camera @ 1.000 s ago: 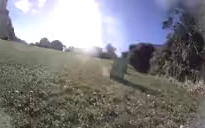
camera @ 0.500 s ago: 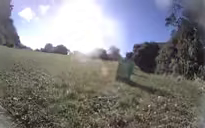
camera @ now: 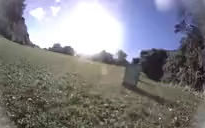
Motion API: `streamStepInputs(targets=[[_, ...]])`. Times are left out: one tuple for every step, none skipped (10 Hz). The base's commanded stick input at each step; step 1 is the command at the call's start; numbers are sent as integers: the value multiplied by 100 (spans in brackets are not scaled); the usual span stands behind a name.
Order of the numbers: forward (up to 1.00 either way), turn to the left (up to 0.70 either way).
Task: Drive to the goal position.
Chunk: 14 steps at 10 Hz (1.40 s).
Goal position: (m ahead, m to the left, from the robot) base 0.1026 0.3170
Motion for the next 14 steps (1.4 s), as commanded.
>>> streamStepInputs(targets=[[50, 0], [50, 0], [50, 0], [50, 0], [50, 0], [50, 0], [50, 0], [50, -2], [50, -8], [50, -13], [50, -18], [50, -23], [50, -28], [50, -33]])
